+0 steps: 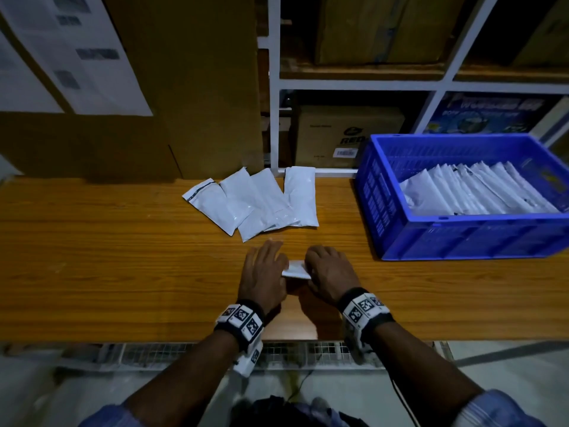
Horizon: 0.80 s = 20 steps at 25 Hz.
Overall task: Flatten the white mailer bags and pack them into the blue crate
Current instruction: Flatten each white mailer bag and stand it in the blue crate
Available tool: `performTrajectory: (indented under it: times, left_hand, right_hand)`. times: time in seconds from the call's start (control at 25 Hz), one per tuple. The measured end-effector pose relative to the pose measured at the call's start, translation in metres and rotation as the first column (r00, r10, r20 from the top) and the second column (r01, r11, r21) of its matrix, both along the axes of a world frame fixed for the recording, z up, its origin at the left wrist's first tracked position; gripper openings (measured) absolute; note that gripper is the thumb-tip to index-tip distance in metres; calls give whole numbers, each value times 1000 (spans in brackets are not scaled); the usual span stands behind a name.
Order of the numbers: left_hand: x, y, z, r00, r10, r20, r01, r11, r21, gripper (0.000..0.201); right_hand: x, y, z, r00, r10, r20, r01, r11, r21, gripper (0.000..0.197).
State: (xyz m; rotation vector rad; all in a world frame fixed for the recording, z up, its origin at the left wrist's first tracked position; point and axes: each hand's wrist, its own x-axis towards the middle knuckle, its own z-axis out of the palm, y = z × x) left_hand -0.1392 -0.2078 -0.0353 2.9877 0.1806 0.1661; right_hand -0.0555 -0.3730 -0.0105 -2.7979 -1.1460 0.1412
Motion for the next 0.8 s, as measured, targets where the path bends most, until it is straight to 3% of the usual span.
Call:
performTrajectory:
  times: [0.08, 0.2, 0.24, 0.44, 0.56, 0.68, 0.8]
  left_hand:
    - [-13, -6, -19, 996, -19, -83, 13, 997, -78, 37]
    - [-29, -15, -49, 977, -43, -211, -1, 979, -205, 39]
    - [-32, -16, -54, 970, -46, -240, -20, 964, -266, 37]
    - [-35, -14, -65, 985, -7, -174, -63, 918, -393, 32]
    - [-32, -18, -69, 991, 65, -113, -93, 963, -255, 56]
    - [-26, -26, -68, 997, 43, -66, -49, 994, -97, 63]
    - [-21, -31, -71, 992, 52, -112, -61, 995, -76, 66]
  right_hand:
    - [-12, -5, -24, 988, -59, -141, 53, 997, -51, 44]
    - [-30, -16, -58, 890, -139, -435, 49, 976, -212, 98]
    - [-34, -17, -64, 876, -146, -460, 43, 973, -227, 102]
    - [-40, -11, -70, 943, -119, -312, 115, 993, -29, 63]
    - [-49, -9, -87, 946, -156, -283, 139, 987, -80, 56]
    - [-51, -7, -96, 946, -179, -271, 163, 983, -80, 58]
    - [-45, -5, -97, 941, -171, -292, 160, 985, -61, 58]
